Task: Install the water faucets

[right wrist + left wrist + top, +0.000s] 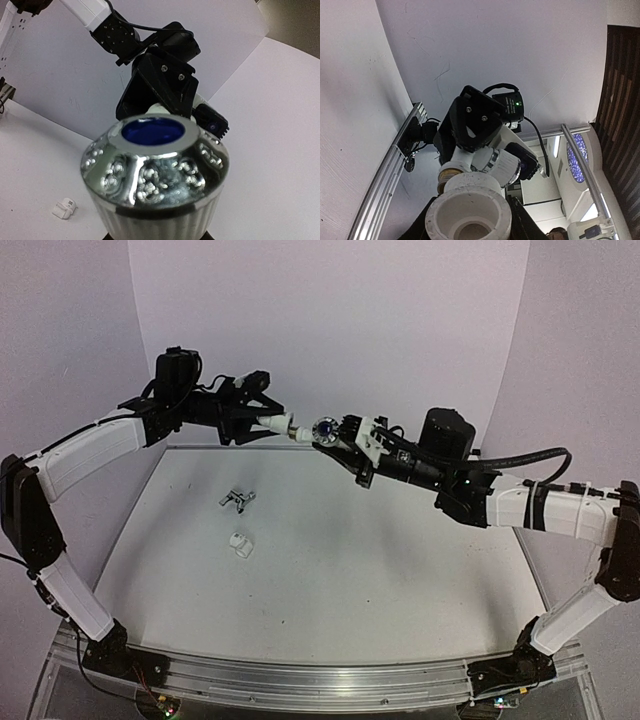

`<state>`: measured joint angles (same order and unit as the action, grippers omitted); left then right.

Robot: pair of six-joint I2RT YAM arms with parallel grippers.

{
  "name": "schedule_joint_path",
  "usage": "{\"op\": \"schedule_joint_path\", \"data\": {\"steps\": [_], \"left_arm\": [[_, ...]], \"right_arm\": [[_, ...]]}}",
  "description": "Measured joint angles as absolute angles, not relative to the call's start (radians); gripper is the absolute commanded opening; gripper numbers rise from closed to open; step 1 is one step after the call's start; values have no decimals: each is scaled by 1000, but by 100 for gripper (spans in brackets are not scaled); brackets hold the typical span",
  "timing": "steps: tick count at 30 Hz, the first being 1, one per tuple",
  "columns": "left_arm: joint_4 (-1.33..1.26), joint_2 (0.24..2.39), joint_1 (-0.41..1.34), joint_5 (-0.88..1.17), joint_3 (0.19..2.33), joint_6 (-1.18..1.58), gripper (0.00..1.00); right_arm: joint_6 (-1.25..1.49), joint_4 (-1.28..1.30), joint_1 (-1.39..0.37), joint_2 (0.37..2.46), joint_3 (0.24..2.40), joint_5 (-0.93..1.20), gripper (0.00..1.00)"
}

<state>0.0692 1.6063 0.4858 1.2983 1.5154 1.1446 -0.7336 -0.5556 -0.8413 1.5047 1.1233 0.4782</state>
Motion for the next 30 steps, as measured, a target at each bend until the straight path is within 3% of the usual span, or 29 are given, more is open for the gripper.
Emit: {"op": "schedule_joint_path", "data": {"steps": [30], "left_arm": [[26,1623,482,1312,1476,1213,0]], "right_arm": [[-811,-560,-833,1512,1138,483,0]]}}
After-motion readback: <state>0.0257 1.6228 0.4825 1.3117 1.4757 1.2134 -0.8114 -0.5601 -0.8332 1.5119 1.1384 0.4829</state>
